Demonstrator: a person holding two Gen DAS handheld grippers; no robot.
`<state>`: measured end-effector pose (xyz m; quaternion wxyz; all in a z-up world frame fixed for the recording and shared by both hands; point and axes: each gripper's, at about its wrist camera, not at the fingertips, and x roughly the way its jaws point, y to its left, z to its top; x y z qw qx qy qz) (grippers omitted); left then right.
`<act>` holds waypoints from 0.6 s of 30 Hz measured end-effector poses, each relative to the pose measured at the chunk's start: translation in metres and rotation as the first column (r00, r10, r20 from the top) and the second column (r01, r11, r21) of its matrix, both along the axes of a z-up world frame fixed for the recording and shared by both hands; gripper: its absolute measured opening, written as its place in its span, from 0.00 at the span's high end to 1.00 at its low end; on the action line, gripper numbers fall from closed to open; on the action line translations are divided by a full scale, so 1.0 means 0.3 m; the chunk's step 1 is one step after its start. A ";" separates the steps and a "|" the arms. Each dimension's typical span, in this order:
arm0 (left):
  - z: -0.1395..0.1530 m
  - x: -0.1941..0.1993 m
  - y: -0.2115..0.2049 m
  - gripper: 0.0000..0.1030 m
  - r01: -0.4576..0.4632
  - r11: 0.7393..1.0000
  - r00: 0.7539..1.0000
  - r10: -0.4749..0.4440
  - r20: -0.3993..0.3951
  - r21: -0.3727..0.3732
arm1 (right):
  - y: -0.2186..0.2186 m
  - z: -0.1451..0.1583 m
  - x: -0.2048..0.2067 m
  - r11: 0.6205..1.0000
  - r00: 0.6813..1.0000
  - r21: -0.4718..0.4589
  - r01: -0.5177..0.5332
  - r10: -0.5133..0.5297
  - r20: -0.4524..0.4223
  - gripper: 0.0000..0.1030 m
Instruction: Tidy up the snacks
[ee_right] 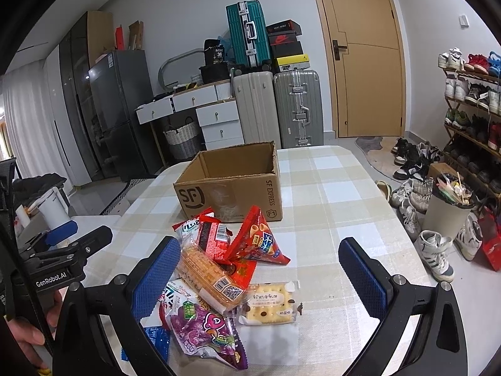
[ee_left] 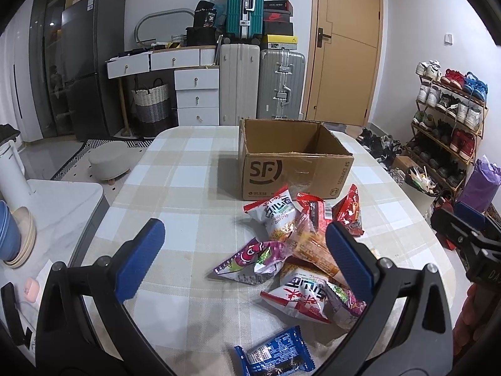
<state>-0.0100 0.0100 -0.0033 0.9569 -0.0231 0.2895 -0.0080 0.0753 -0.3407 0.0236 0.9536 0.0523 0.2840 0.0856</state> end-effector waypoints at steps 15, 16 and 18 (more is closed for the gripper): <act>-0.003 -0.003 -0.002 0.01 0.002 1.000 1.000 -0.002 0.000 -0.003 | 0.000 0.000 -0.001 1.000 1.000 0.005 -0.003 0.003 -0.002 0.00; -0.003 -0.003 -0.003 0.01 0.002 1.000 1.000 -0.002 -0.001 -0.003 | -0.001 0.002 -0.001 1.000 1.000 0.005 -0.003 0.003 -0.002 0.00; -0.003 -0.003 -0.003 0.01 0.002 1.000 1.000 -0.002 0.000 -0.003 | 0.000 -0.001 -0.003 1.000 1.000 0.007 -0.007 0.007 -0.003 0.00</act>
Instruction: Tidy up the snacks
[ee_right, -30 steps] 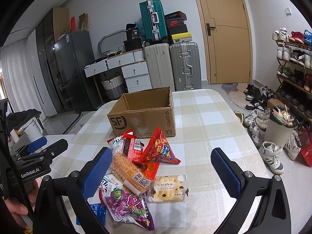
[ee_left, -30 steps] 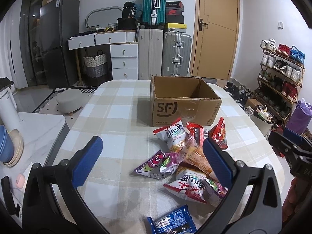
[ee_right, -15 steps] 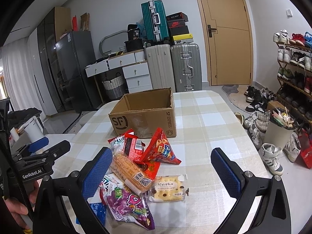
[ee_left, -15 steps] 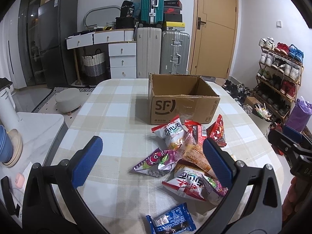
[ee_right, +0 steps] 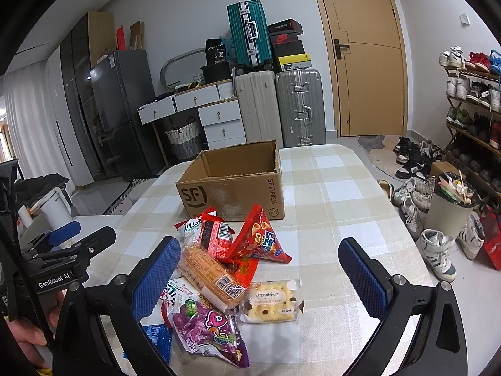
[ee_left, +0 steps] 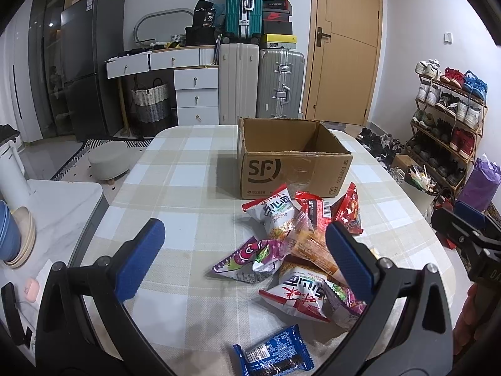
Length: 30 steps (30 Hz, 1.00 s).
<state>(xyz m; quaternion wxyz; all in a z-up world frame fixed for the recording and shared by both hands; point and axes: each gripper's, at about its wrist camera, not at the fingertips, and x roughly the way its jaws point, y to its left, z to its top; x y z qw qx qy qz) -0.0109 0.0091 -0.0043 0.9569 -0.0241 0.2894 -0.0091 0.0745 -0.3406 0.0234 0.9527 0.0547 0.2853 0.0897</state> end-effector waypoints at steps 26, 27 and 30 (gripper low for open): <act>-0.026 -0.002 0.022 0.01 0.009 1.000 0.999 -0.009 -0.037 -0.007 | -0.008 -0.010 -0.005 1.000 1.000 0.019 -0.010 0.010 -0.019 0.00; -0.029 -0.002 0.024 0.01 0.011 1.000 0.999 -0.012 -0.039 -0.008 | -0.009 -0.011 -0.003 1.000 1.000 0.020 -0.010 0.010 -0.020 0.00; -0.035 0.004 0.022 0.01 0.018 1.000 0.999 -0.019 -0.044 -0.008 | -0.010 -0.014 -0.004 1.000 1.000 0.024 -0.010 0.010 -0.025 0.00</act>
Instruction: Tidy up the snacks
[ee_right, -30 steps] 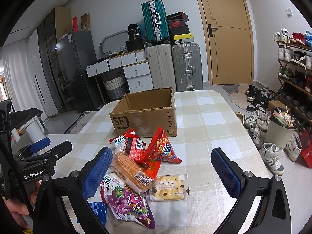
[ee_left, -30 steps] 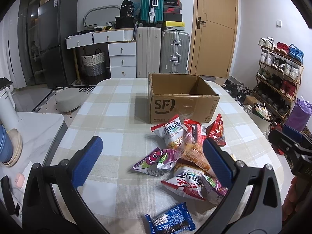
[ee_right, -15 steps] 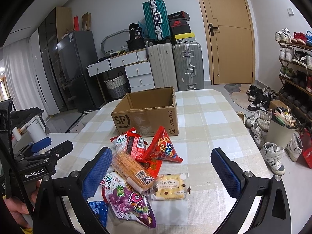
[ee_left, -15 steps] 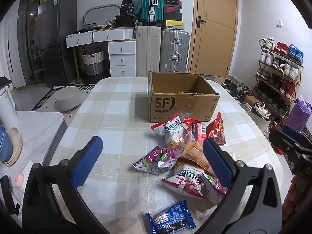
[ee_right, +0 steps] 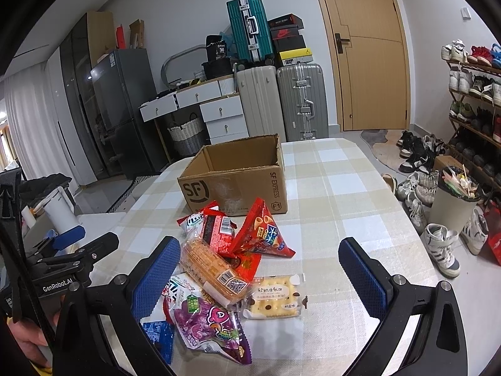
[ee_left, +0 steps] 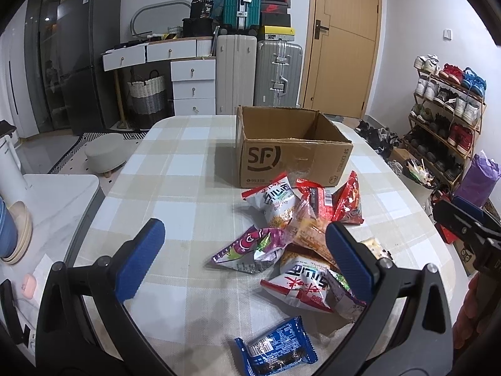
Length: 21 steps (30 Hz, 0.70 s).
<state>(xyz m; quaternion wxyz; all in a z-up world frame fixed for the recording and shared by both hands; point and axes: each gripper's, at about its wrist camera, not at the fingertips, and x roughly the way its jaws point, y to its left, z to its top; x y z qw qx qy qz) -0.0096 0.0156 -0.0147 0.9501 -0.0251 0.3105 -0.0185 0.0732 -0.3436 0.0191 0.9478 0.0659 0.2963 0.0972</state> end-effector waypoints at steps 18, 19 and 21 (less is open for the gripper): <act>-0.271 -0.069 -0.039 0.01 0.326 0.943 0.929 -0.307 -0.208 0.061 | 0.033 -0.134 0.065 0.988 0.982 0.103 -0.119 0.132 -0.134 0.00; -0.291 -0.069 -0.044 0.01 0.341 0.938 0.920 -0.320 -0.226 0.059 | 0.038 -0.142 0.067 0.986 0.980 0.107 -0.128 0.142 -0.140 0.00; -0.323 -0.081 -0.046 0.01 0.369 0.928 0.904 -0.346 -0.251 0.051 | 0.048 -0.163 0.069 0.981 0.972 0.118 -0.152 0.170 -0.160 0.00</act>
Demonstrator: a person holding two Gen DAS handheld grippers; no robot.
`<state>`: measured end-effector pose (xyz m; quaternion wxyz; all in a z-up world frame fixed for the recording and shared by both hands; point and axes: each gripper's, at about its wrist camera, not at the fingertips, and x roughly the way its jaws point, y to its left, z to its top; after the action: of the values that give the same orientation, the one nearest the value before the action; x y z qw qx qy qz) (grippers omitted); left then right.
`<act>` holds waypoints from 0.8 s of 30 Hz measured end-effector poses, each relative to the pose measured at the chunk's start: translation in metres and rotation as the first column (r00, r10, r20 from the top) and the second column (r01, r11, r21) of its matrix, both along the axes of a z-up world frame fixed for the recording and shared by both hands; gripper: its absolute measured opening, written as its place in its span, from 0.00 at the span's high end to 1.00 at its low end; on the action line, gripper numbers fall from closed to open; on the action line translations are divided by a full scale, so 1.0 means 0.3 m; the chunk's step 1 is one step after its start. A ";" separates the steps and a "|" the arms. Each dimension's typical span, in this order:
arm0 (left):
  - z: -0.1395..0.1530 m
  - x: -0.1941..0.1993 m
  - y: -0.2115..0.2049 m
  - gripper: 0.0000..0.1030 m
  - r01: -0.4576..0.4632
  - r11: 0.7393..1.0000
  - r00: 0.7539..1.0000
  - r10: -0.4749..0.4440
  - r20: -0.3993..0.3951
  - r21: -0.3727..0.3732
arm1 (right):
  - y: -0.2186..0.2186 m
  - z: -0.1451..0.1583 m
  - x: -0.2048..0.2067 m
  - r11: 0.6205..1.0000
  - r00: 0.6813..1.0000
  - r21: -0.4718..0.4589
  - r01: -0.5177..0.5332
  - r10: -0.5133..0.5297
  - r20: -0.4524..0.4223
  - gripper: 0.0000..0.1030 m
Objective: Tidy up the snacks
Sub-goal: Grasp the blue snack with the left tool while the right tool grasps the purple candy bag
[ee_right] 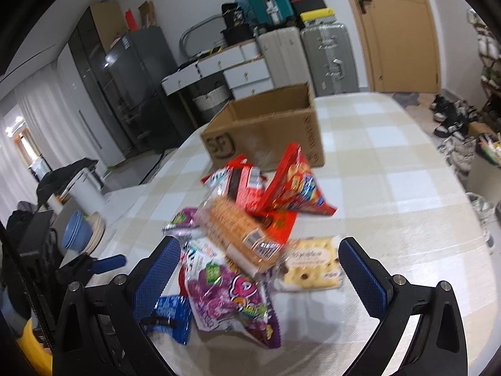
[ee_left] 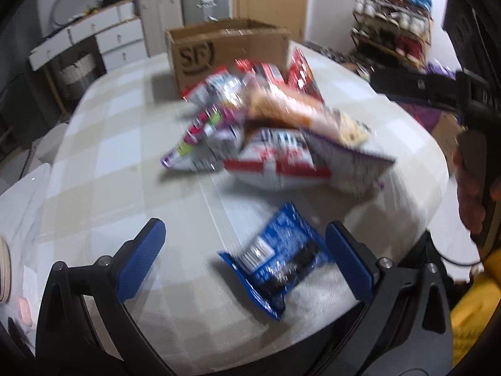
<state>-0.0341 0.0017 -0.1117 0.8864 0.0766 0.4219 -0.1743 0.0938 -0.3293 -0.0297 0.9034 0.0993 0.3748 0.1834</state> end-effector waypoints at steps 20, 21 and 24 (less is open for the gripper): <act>-0.085 -0.016 -0.038 0.58 0.168 0.981 0.981 -0.176 -0.087 -0.095 | 0.055 -0.109 -0.048 0.983 0.982 0.033 -0.179 0.181 -0.048 0.00; -0.082 -0.017 -0.035 0.58 0.167 0.981 0.981 -0.175 -0.086 -0.098 | 0.064 -0.113 -0.050 0.982 0.981 0.018 -0.186 0.187 -0.051 0.00; -0.080 -0.020 -0.021 0.58 0.157 0.981 0.982 -0.167 -0.087 -0.111 | 0.079 -0.119 -0.060 0.979 0.978 0.012 -0.203 0.204 -0.051 0.00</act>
<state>-0.0401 -0.0046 -0.1356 0.8507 0.0561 0.4467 -0.2713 0.0758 -0.3057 -0.0653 0.8694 0.0683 0.4058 0.2736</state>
